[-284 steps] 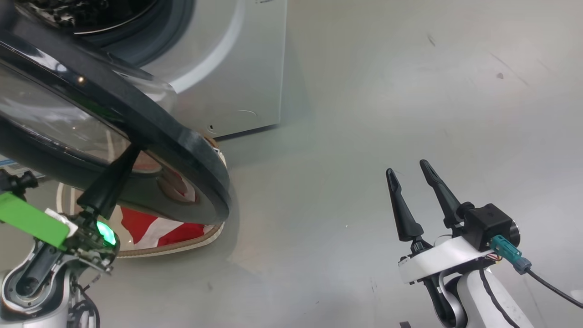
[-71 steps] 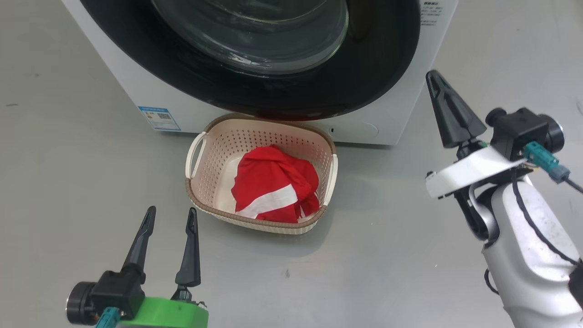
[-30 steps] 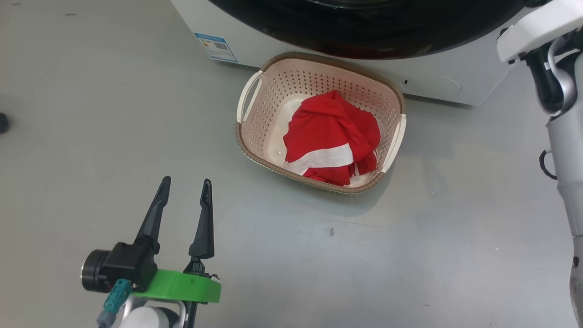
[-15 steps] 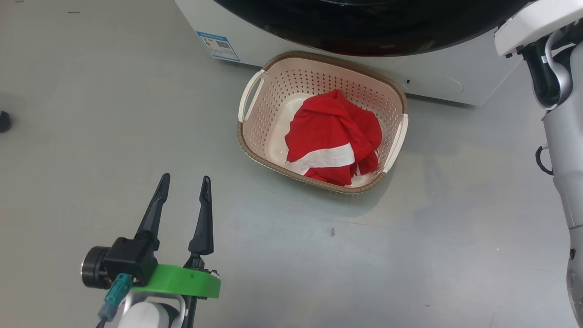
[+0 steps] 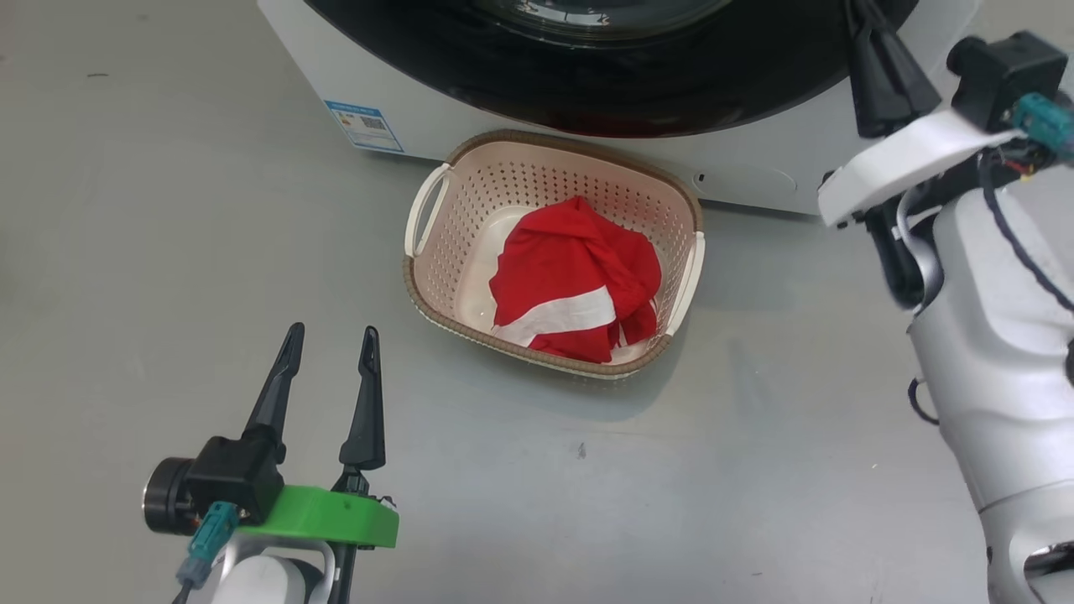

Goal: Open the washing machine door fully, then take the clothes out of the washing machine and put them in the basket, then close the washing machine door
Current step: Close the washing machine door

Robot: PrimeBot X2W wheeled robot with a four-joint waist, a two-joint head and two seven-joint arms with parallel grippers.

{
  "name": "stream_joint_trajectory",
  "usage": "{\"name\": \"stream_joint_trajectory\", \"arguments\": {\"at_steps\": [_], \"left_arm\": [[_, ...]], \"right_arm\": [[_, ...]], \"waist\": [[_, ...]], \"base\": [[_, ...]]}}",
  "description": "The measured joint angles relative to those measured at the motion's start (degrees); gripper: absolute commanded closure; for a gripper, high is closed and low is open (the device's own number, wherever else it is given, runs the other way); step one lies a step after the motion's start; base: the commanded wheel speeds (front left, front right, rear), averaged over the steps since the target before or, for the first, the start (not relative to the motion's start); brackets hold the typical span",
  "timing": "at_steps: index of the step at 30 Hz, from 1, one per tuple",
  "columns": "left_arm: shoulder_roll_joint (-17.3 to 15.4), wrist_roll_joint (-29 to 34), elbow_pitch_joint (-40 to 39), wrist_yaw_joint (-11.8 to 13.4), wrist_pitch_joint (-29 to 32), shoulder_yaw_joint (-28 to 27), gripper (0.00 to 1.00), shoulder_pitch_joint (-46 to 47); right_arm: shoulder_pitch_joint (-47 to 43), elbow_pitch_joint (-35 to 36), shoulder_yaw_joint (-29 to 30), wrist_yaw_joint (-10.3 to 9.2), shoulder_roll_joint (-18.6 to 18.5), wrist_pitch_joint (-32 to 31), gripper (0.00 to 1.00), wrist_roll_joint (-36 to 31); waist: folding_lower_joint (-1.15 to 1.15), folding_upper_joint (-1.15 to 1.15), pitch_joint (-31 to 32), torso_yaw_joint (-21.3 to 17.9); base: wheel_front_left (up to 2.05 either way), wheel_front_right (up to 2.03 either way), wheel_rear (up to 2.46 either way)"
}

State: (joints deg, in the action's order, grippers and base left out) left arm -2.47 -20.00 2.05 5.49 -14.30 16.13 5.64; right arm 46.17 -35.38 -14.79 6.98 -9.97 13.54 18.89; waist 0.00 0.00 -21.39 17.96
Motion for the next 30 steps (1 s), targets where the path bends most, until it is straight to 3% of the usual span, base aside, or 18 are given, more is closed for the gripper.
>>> {"name": "stream_joint_trajectory", "arguments": {"at_steps": [1, 2, 3, 21, 30], "left_arm": [[0.01, 0.01, 0.13, 0.00, 0.00, -0.09, 0.00, 0.00], [0.00, 0.01, 0.32, 0.00, -0.01, -0.15, 0.00, 0.00], [0.00, 0.01, 0.51, 0.00, -0.09, -0.23, 0.00, 0.00], [-0.81, 0.44, 3.43, -0.26, -0.14, -0.54, 0.00, -1.68], [-1.45, 0.42, 4.80, -0.33, -0.13, -0.52, 0.00, -4.72]], "right_arm": [[-1.09, 0.04, -0.20, 0.00, 0.29, 0.09, 0.34, 0.32], [-2.27, 0.20, -0.33, 0.00, 0.57, 0.27, 0.34, 0.34], [-3.46, 0.32, -0.55, 0.00, 0.75, 0.48, 0.00, 0.34], [-23.75, 6.43, -0.05, -0.13, 4.11, 0.66, 0.00, 1.35], [-32.36, 10.92, 2.55, -2.67, 4.67, 0.66, 0.00, 1.49]], "waist": [[0.00, 0.00, 0.31, -0.32], [0.00, 0.00, 0.65, -0.67], [0.00, 0.00, 0.99, -0.99], [0.00, 0.00, 8.72, -7.31], [0.00, 0.00, 12.92, -10.79]], "base": [[0.00, 0.00, 0.00], [0.00, 0.00, 0.00], [0.00, 0.00, 0.00], [0.00, 0.00, 0.00], [0.00, 0.00, 0.00]]}}
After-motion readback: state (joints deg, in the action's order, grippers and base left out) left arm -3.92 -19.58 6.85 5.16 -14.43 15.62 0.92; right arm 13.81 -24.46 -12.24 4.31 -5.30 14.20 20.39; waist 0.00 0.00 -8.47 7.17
